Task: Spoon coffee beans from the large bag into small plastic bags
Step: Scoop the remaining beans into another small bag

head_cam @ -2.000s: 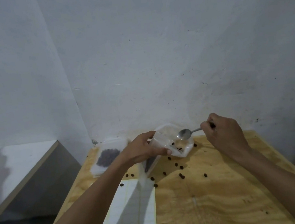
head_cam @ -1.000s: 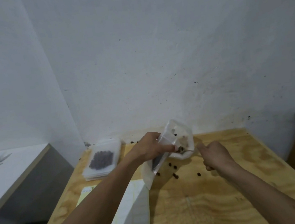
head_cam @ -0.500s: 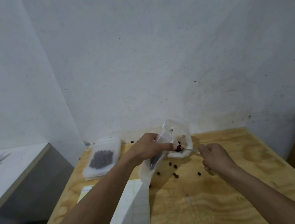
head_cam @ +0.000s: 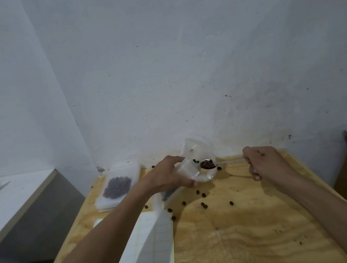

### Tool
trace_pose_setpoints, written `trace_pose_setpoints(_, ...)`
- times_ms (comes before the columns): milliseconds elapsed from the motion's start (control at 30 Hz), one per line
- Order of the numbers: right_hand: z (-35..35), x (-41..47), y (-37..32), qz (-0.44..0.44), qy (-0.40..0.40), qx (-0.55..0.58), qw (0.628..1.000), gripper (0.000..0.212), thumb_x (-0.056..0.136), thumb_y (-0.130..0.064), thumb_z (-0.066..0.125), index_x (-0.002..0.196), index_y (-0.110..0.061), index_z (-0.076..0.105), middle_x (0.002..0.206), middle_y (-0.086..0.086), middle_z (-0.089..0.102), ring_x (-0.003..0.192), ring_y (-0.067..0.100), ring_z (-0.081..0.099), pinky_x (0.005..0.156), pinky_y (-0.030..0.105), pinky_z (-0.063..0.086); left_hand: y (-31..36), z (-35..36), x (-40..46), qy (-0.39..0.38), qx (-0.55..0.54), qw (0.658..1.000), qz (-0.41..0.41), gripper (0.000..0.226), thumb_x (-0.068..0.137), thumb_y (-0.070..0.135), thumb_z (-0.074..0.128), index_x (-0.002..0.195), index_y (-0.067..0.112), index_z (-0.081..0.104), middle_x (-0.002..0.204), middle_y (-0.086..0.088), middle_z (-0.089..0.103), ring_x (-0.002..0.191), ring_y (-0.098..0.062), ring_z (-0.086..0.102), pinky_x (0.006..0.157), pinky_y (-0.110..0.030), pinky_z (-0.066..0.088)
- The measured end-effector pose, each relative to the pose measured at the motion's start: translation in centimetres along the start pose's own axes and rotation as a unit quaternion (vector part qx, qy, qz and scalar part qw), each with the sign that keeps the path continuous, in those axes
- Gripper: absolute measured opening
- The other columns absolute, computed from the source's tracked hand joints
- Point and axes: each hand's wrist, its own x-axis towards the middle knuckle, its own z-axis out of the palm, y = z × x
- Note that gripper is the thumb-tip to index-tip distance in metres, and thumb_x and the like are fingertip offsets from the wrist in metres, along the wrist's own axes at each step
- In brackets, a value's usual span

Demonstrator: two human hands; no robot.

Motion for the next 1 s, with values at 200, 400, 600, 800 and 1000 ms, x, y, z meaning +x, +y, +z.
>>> trace_pose_setpoints(200,-0.9,0.0,-1.8,-0.016,-0.032,0.002,0.999,0.024,0.094,-0.017,0.048,0.071,-0.012,0.042,0.071,0.011,0.028,0.049,0.017,0.032,0.044,0.027,0.032,-0.3,0.6,-0.1,0.010,0.009,1.000,-0.005,0.081,0.072,0.041,0.088,0.142,0.023,0.051,0.132,0.006,0.055,0.111,-0.014,0.053,0.089,-0.029,0.042)
trace_pose_setpoints(400,1.5,-0.5,-3.0,-0.153,-0.059,-0.166,0.972,0.035,0.093,-0.018,0.054,0.061,-0.011,0.041,0.051,0.000,0.039,0.045,0.008,0.034,0.045,0.018,0.028,0.0,1.1,-0.1,0.003,0.004,1.000,-0.021,0.094,0.062,0.056,0.086,0.144,0.030,0.048,0.131,0.012,0.056,0.116,-0.013,0.054,0.103,-0.038,0.046)
trace_pose_setpoints(600,1.2,0.1,-3.2,-0.236,0.057,-0.212,0.947,0.033,0.091,-0.018,0.059,0.061,-0.008,0.048,0.050,-0.003,0.043,0.044,0.007,0.031,0.045,0.023,0.025,-0.4,0.7,-0.1,-0.005,-0.003,1.000,-0.028,0.079,0.057,0.058,0.084,0.129,0.033,0.061,0.116,0.013,0.067,0.105,-0.012,0.062,0.098,-0.043,0.052)
trace_pose_setpoints(800,4.4,0.5,-0.5,-0.129,0.034,-0.311,0.941,0.040,0.099,-0.026,0.049,0.060,-0.023,0.039,0.057,-0.004,0.046,0.051,0.013,0.042,0.045,0.028,0.023,-0.6,1.3,0.8,-0.012,-0.018,0.999,-0.034,0.073,0.058,0.052,0.086,0.124,0.033,0.063,0.114,0.012,0.067,0.103,-0.012,0.063,0.097,-0.041,0.052)
trace_pose_setpoints(1000,6.3,1.8,1.1,0.025,0.045,-0.166,0.985,0.049,0.103,-0.023,0.042,0.056,-0.008,0.046,0.052,0.006,0.047,0.045,0.021,0.043,0.044,0.022,0.028,-0.3,1.4,1.0,0.010,-0.008,1.000,0.025,0.081,0.068,0.041,0.087,0.140,0.029,0.052,0.125,0.012,0.062,0.107,-0.011,0.060,0.080,-0.022,0.048)
